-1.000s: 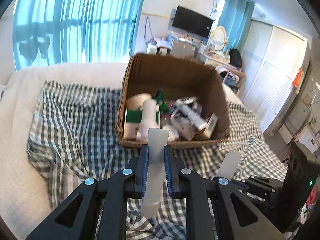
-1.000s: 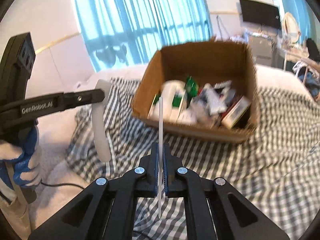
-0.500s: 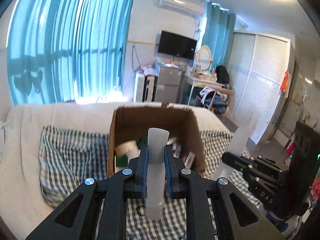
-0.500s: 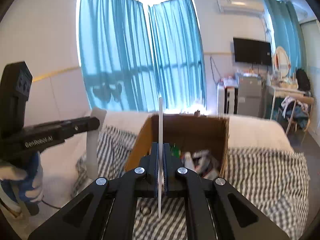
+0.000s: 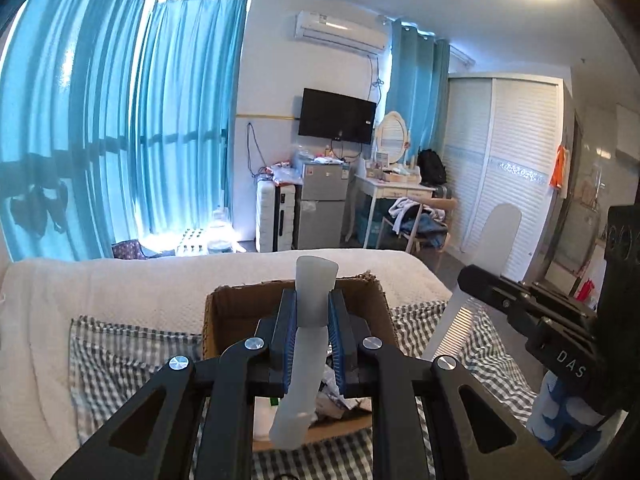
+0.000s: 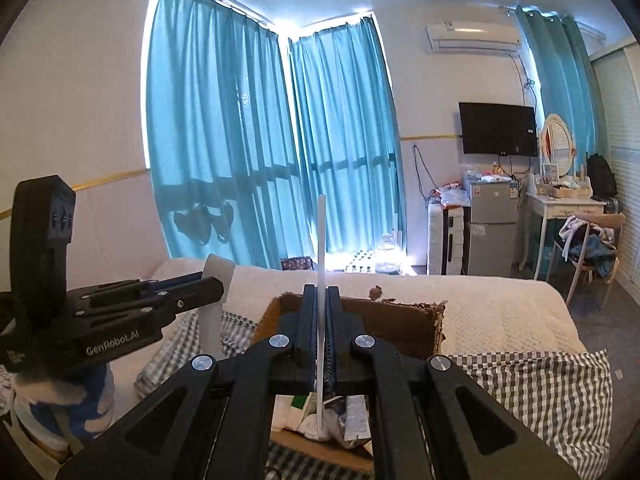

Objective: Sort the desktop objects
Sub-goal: 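Lift the white pieces and carry them over the box, then open both tools to drop the white pieces into the box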

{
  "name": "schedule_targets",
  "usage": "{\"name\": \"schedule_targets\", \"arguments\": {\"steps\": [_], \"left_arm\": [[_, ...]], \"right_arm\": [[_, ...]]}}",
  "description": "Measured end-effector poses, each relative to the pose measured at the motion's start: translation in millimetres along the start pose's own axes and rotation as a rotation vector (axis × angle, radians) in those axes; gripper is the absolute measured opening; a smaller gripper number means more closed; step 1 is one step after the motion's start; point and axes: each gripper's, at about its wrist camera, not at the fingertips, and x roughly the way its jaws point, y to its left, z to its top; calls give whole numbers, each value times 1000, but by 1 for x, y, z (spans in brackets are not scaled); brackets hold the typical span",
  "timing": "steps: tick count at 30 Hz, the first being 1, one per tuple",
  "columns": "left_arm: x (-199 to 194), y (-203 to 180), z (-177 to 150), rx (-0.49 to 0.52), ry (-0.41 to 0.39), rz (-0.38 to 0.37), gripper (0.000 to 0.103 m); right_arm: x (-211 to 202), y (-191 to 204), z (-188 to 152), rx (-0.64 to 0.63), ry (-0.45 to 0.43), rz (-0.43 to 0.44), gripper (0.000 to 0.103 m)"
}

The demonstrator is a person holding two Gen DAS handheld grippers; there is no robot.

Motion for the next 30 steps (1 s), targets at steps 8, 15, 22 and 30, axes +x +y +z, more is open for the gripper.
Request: {"name": "schedule_targets", "arguments": {"steps": [8, 15, 22, 30], "left_arm": [[65, 8, -30, 30, 61, -21, 15], [121, 22, -50, -21, 144, -42, 15], [169, 38, -73, -58, 244, -38, 19], [164, 44, -75, -77, 200, 21, 58]], "right_arm": [[68, -27, -43, 16, 145, -11, 3], [115, -43, -63, 27, 212, 5, 3], [150, -55, -86, 29, 303, -30, 19], [125, -58, -70, 24, 228, -68, 62]]}}
